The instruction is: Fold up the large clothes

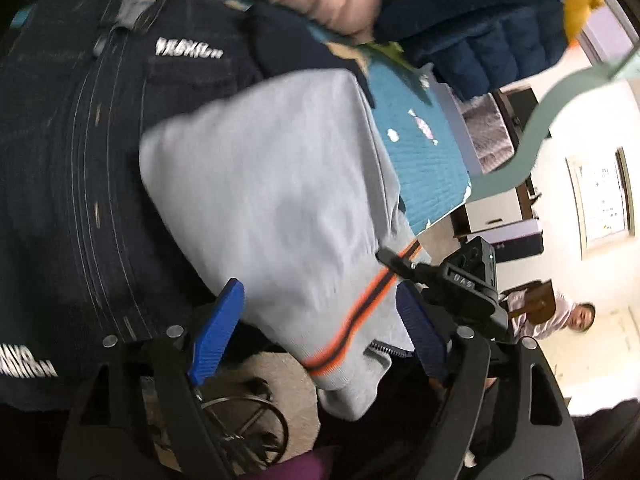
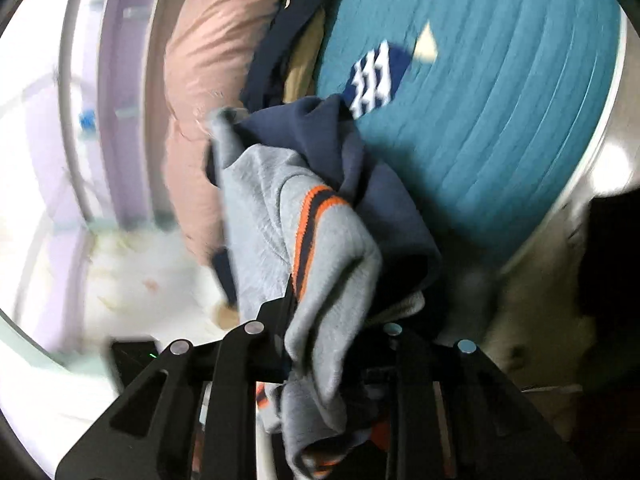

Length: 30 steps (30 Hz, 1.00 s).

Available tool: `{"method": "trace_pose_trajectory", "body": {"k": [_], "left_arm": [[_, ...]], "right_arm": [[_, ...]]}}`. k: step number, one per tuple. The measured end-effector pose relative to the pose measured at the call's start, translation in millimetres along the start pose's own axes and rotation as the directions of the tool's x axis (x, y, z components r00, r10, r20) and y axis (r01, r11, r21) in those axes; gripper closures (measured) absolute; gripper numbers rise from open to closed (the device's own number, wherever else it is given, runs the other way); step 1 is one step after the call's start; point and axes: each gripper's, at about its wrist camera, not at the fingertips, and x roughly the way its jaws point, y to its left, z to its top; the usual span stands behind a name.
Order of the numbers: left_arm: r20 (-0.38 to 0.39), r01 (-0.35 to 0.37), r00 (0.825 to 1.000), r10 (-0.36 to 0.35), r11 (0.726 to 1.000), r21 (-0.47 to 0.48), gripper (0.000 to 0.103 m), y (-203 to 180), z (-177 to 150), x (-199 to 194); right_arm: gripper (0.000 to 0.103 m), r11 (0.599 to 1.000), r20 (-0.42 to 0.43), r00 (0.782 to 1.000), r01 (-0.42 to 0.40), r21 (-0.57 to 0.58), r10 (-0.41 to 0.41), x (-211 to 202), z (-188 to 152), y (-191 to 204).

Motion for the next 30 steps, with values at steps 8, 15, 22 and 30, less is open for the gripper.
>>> {"method": "trace_pose_trajectory", "body": {"k": [8, 15, 22, 30], "left_arm": [[0.024, -0.152, 0.988, 0.15, 0.985, 0.085, 0.02, 2, 57, 39], [-0.106, -0.086, 0.991, 0.088, 0.996, 0.021, 0.02, 26, 90, 118], [-0.219, -0.012, 0.976, 0.007, 1.0, -0.019, 0.04, 33, 91, 155], [-0.129, -0.03, 0.99, 0.055, 0.981, 0.194, 0.075, -24, 90, 129]], "right_arm": [[0.082, 0.929, 0.023, 0.956, 0.29, -0.231, -0.293, -30, 56, -4], [0.082, 0.883, 0.018, 0.927, 0.364, -0.295, -0.375, -21, 73, -10], [0.081, 0.878, 0.019, 0.924, 0.368, -0.307, -0.381, -23, 80, -19], [0.082, 0.872, 0.104, 0.934, 0.358, -0.333, -0.343, -48, 80, 5]]}}
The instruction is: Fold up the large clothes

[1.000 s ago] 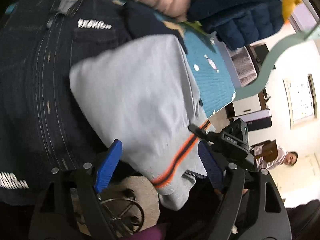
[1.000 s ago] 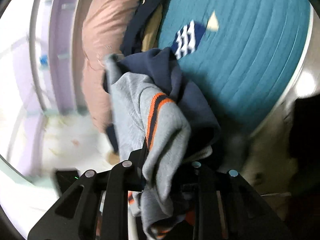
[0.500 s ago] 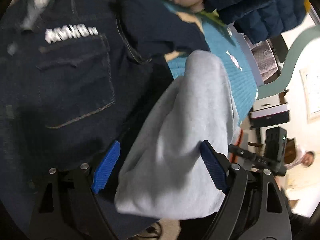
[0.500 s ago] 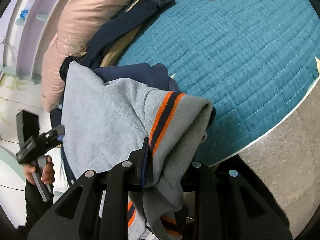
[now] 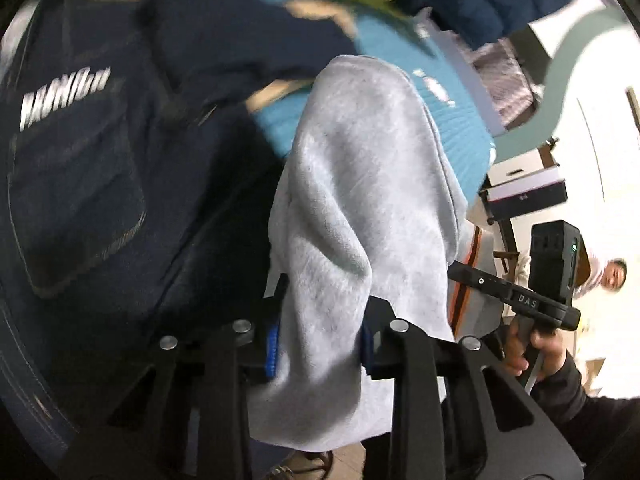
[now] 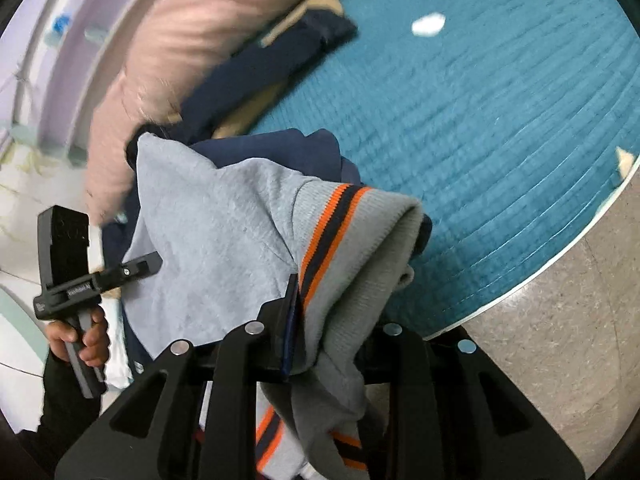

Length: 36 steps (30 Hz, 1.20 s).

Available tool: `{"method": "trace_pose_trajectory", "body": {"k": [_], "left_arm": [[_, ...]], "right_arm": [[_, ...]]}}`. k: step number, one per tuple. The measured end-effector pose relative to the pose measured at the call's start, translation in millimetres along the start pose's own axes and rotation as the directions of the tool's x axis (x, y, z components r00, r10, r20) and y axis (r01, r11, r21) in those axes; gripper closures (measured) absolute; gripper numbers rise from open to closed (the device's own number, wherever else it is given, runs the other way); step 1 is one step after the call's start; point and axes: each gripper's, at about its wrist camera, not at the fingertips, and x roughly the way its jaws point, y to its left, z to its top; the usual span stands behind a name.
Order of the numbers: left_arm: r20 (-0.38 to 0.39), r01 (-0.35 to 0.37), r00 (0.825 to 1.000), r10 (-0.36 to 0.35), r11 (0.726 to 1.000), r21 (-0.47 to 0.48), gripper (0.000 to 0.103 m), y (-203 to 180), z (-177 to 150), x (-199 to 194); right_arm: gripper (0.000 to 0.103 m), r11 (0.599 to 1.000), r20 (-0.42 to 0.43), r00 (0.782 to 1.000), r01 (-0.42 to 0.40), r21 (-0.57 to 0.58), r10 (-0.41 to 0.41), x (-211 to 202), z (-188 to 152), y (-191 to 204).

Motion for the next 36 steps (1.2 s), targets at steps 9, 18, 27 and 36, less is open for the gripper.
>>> {"method": "trace_pose_trajectory", "body": {"k": [9, 18, 27, 36], "left_arm": [[0.03, 0.016, 0.999, -0.024, 0.972, 0.236, 0.074, -113, 123, 43], [-0.002, -0.028, 1.0, 0.031, 0.948, 0.318, 0.074, -185, 231, 151], [0.045, -0.213, 0.977, 0.209, 0.932, 0.294, 0.051, -182, 265, 250], [0.168, -0.178, 0.974, 0.155, 0.975, 0.13, 0.012, -146, 265, 220]], "right_arm": [[0.082, 0.994, 0.248, 0.968, 0.023, 0.107, -0.049, -70, 46, -54], [0.082, 0.957, 0.373, 0.913, 0.06, 0.283, -0.168, -86, 94, -130], [0.079, 0.924, 0.333, 0.88, 0.242, 0.296, -0.337, -43, 112, -165], [0.064, 0.914, 0.334, 0.858, 0.32, 0.249, -0.391, -58, 102, -158]]}}
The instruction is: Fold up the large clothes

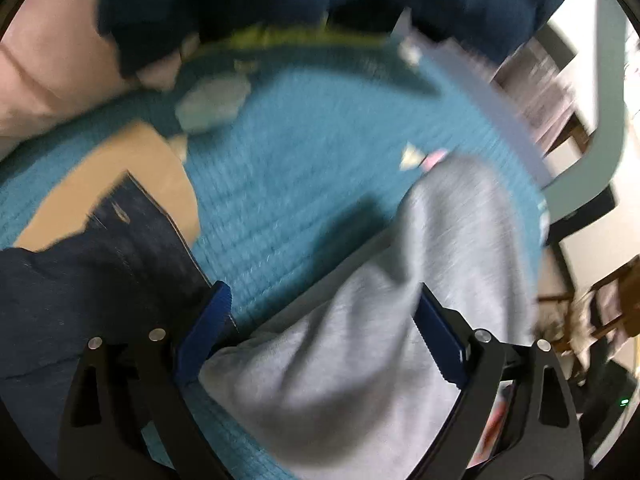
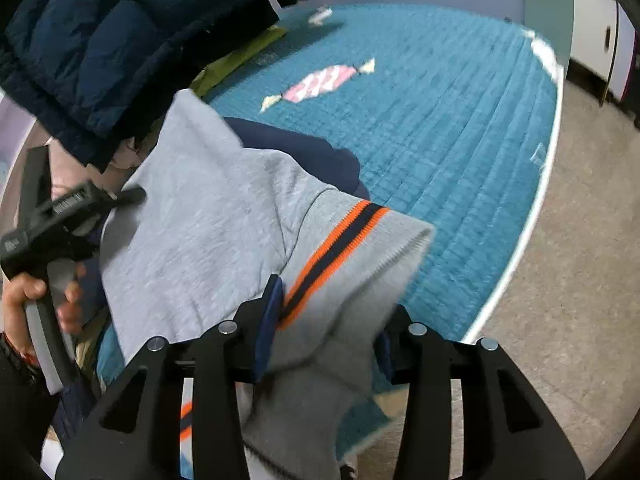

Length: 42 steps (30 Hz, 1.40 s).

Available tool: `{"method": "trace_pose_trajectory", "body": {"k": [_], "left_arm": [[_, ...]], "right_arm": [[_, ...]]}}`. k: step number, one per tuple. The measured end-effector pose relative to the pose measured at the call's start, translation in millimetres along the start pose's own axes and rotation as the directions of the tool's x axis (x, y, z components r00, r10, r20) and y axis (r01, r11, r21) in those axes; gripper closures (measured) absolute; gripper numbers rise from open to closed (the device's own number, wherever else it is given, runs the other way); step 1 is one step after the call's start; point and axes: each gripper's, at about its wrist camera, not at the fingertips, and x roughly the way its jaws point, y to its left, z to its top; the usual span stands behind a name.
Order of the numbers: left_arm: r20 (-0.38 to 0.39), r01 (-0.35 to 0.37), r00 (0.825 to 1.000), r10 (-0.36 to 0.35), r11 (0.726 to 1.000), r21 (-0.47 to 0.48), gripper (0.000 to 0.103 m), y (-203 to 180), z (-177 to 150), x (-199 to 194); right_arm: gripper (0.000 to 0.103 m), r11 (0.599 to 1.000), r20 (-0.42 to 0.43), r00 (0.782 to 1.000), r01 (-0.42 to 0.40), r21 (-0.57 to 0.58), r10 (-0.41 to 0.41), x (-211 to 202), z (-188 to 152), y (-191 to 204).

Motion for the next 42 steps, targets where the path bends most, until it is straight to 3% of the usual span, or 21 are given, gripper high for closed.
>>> {"method": "trace_pose_trajectory", "body": {"k": [4, 6, 9, 10, 11, 14, 17, 22, 24, 30, 32, 37, 42], "left_arm": [[0.108, 0.032, 0.993, -0.04, 0.997, 0.075, 0.012, -11, -3, -42], [0.116, 0.08, 0.989, -0.091, 0.992, 0.096, 0.012, -17, -13, -56], [0.069, 0.148, 0.985, -0.159, 0.978, 0.15, 0.012, -30, -28, -53], [0.054, 0.148, 0.986, -0.158, 0.976, 0.158, 0.013, -34, -33, -52], [0.02, 0.152, 0.987, -0.157, 0.975, 0.162, 0.013, -37, -39, -43], [-0.058, 0.091, 0.995, -0.085, 0.99, 0.109, 0.013, -28, -44, -10], [-0.072, 0.041, 0.997, -0.033, 0.994, 0.102, 0.013, -23, -41, 10], [-0.058, 0.019, 0.998, -0.014, 0.996, 0.091, 0.013, -30, -40, 4], [-0.021, 0.032, 0.999, -0.03, 0.996, 0.083, 0.013, -26, -42, -16], [0.094, -0.037, 0.995, 0.028, 0.996, 0.087, 0.012, -14, -74, -100], [0.136, -0.102, 0.986, 0.092, 0.992, 0.069, 0.012, -9, -94, -137], [0.215, -0.223, 0.954, 0.208, 0.974, 0.047, 0.012, 3, -146, -220], [0.301, -0.307, 0.901, 0.312, 0.949, -0.065, 0.012, 24, -204, -318]], "right_arm": [[0.061, 0.985, 0.145, 0.983, 0.128, -0.12, -0.11, -45, -3, 17], [0.06, 0.98, 0.196, 0.978, 0.107, -0.171, -0.072, -61, -2, 28], [0.069, 0.966, 0.109, 0.993, -0.02, -0.258, 0.05, -51, 2, 49], [0.079, 0.962, 0.076, 0.996, -0.029, -0.272, 0.051, -41, 3, 52], [0.09, 0.957, 0.041, 0.998, -0.027, -0.289, 0.04, -28, 2, 53], [0.103, 0.955, -0.057, 0.994, 0.071, -0.289, -0.091, 14, -6, 33], [0.103, 0.962, -0.046, 0.993, 0.095, -0.255, -0.11, 23, -14, 3], [0.103, 0.937, -0.036, 0.984, 0.154, -0.313, -0.174, 25, -16, 13], [0.103, 0.943, -0.025, 0.987, 0.147, -0.299, -0.162, 21, -15, 15], [0.092, 0.951, 0.026, 0.999, 0.036, -0.306, -0.029, -23, -15, 55], [0.078, 0.939, 0.031, 0.999, -0.006, -0.344, 0.018, -44, -23, 82], [0.066, 0.9, 0.035, 0.99, -0.106, -0.424, 0.133, -102, -55, 147], [0.06, 0.844, 0.028, 0.973, -0.185, -0.504, 0.23, -157, -97, 205]]}}
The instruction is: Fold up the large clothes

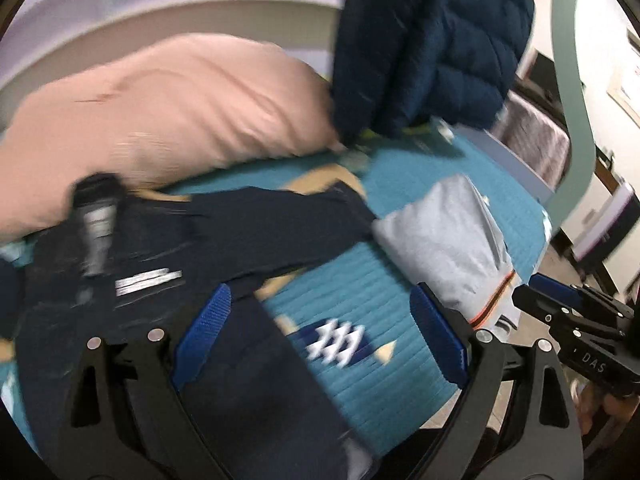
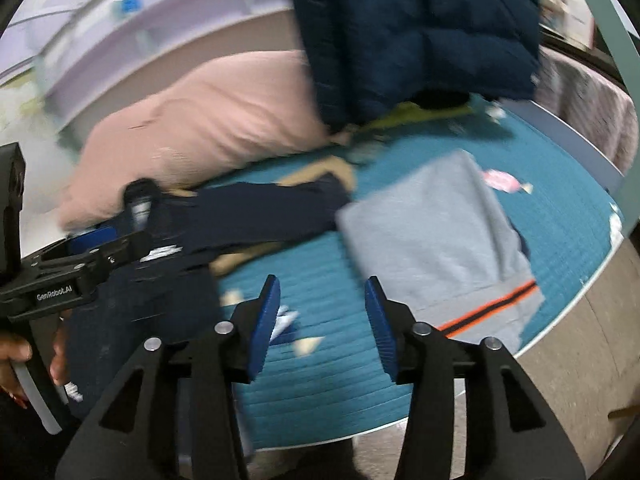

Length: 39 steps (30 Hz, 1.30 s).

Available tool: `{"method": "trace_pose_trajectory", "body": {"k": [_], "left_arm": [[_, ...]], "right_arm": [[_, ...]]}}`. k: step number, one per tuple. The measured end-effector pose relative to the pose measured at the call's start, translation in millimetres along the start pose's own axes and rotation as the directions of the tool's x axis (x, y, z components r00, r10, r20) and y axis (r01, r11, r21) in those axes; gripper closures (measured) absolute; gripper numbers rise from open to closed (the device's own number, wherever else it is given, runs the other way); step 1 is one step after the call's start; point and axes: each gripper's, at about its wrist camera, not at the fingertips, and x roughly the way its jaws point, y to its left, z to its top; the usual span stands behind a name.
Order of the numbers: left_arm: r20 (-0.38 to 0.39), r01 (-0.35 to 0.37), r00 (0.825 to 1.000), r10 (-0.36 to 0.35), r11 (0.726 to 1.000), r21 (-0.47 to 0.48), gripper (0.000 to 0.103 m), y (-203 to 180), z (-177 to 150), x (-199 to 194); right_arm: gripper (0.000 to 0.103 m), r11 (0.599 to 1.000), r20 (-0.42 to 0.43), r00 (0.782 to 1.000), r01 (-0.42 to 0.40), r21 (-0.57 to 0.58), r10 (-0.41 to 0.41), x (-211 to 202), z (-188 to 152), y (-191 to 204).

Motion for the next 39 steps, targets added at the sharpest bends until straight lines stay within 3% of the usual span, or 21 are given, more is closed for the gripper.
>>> {"method": "trace_pose_trajectory", "body": {"k": [4, 10, 16, 21, 23, 33, 36, 39], "left_arm": [[0.039, -0.093, 0.995, 0.095, 0.994, -0.062, 0.012, 32, -21, -66], [0.105, -0.24, 0.962, 0.252, 0.964, -0.115, 0.011, 69, -60, -171], [0.16, -0.317, 0.927, 0.339, 0.937, -0.148, 0.011, 84, -94, -255], [0.22, -0.333, 0.901, 0.374, 0.921, -0.203, 0.009, 93, -120, -318], [0.23, -0.355, 0.886, 0.403, 0.908, -0.222, 0.008, 94, -128, -336], [0.291, -0.382, 0.846, 0.446, 0.889, -0.253, 0.006, 83, -144, -387], [0.317, -0.362, 0.852, 0.416, 0.907, -0.217, 0.005, 68, -143, -394], [0.346, -0.359, 0.847, 0.404, 0.914, -0.189, 0.005, 50, -143, -403]], "right_arm": [[0.056, 0.997, 0.02, 0.998, -0.053, -0.049, 0.054, -26, -4, 50], [0.041, 0.984, 0.062, 0.989, -0.129, -0.119, 0.137, -80, -19, 129], [0.028, 0.961, 0.103, 0.973, -0.179, -0.212, 0.204, -132, -34, 194], [0.025, 0.942, 0.128, 0.962, -0.199, -0.271, 0.24, -167, -45, 230], [0.019, 0.937, 0.138, 0.959, -0.202, -0.284, 0.249, -178, -49, 239], [0.017, 0.932, 0.209, 0.943, -0.185, -0.313, 0.258, -223, -64, 251], [0.017, 0.941, 0.233, 0.946, -0.151, -0.304, 0.227, -234, -68, 246], [0.017, 0.951, 0.267, 0.946, -0.104, -0.291, 0.185, -250, -73, 237]]}}
